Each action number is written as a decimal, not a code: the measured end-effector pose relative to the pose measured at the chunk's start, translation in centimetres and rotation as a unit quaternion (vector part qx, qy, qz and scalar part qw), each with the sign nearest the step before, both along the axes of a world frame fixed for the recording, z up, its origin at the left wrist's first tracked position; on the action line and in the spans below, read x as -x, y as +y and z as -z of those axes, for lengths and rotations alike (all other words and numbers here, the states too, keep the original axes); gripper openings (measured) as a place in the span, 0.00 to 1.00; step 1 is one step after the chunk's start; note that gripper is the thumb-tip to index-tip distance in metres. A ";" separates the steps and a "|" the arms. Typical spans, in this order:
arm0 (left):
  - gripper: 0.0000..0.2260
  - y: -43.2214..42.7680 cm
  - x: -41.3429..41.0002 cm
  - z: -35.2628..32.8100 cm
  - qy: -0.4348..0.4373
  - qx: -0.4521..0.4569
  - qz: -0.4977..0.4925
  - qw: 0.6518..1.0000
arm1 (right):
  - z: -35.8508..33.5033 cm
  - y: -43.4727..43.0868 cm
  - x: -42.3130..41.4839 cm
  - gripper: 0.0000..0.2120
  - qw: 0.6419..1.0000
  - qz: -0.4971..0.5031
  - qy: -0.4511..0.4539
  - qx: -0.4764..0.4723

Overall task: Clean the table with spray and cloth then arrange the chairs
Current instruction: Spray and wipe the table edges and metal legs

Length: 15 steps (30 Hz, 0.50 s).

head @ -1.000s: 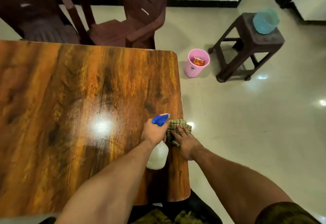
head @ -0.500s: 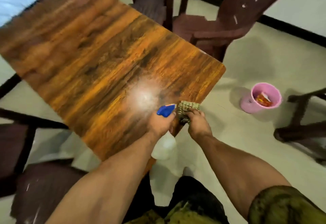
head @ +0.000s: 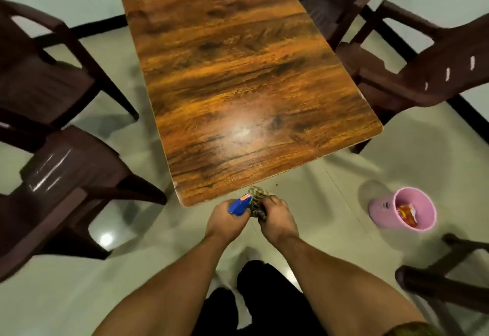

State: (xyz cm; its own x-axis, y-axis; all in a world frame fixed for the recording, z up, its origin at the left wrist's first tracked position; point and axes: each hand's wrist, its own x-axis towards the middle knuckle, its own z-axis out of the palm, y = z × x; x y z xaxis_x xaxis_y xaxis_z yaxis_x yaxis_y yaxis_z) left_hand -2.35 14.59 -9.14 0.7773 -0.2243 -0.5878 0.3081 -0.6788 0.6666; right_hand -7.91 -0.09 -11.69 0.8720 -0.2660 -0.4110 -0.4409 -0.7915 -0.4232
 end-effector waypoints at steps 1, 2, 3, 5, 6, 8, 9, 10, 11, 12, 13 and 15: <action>0.09 0.4 0.7 0.9 -0.007 -0.003 0.001 1.000 | 0.6 0.1 0.0 0.21 1.000 -0.007 0.002 0.002; 0.08 0.7 1.5 1.8 -0.006 -0.010 -0.005 1.000 | 1.5 0.2 0.1 0.21 1.000 -0.018 0.012 0.006; 0.08 0.9 2.2 2.6 -0.005 -0.016 -0.012 1.000 | 2.2 0.2 0.2 0.21 0.999 -0.026 0.020 0.013; 0.08 1.2 3.0 5.0 -0.002 -0.032 -0.031 0.999 | 4.3 -0.1 -0.3 0.24 0.997 -0.060 0.037 0.019; 0.07 1.2 3.0 6.6 0.002 -0.043 -0.040 0.998 | 6.0 -0.4 -0.7 0.27 0.996 -0.075 0.047 0.016; 0.08 0.5 2.4 10.4 0.002 -0.050 -0.069 0.996 | 9.9 -1.9 -2.2 0.32 0.993 -0.106 0.054 0.018; 0.08 0.0 1.7 12.7 -0.001 -0.056 -0.084 0.995 | 12.7 -2.7 -3.4 0.33 0.990 -0.130 0.044 0.023; 0.08 -0.3 1.6 15.0 -0.013 -0.062 -0.092 0.994 | 15.1 -3.1 -4.1 0.35 0.987 -0.158 0.029 0.027; 0.07 -0.5 1.2 17.0 -0.024 -0.072 -0.097 0.992 | 17.2 -3.5 -5.0 0.37 0.982 -0.185 0.014 0.028; 0.07 -0.8 0.8 20.2 -0.037 -0.078 -0.103 0.991 | 20.4 -3.9 -6.0 0.37 0.978 -0.209 0.011 0.024; 0.07 -1.0 0.4 22.6 -0.047 -0.084 -0.106 0.990 | 22.6 -4.2 -6.8 0.36 0.975 -0.219 0.014 0.016; 0.06 -1.4 -0.2 28.3 -0.066 -0.095 -0.113 0.987 | 27.8 -4.4 -8.1 0.33 0.973 -0.229 -0.006 -0.007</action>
State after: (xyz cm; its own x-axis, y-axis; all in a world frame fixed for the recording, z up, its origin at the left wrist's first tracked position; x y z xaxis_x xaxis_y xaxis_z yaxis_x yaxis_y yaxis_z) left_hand -2.16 13.15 -37.40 0.8671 0.0686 -0.4935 0.3856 -0.7195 0.5776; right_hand 0.19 -4.52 -39.47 0.9022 0.1575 -0.4015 -0.0383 -0.8980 -0.4383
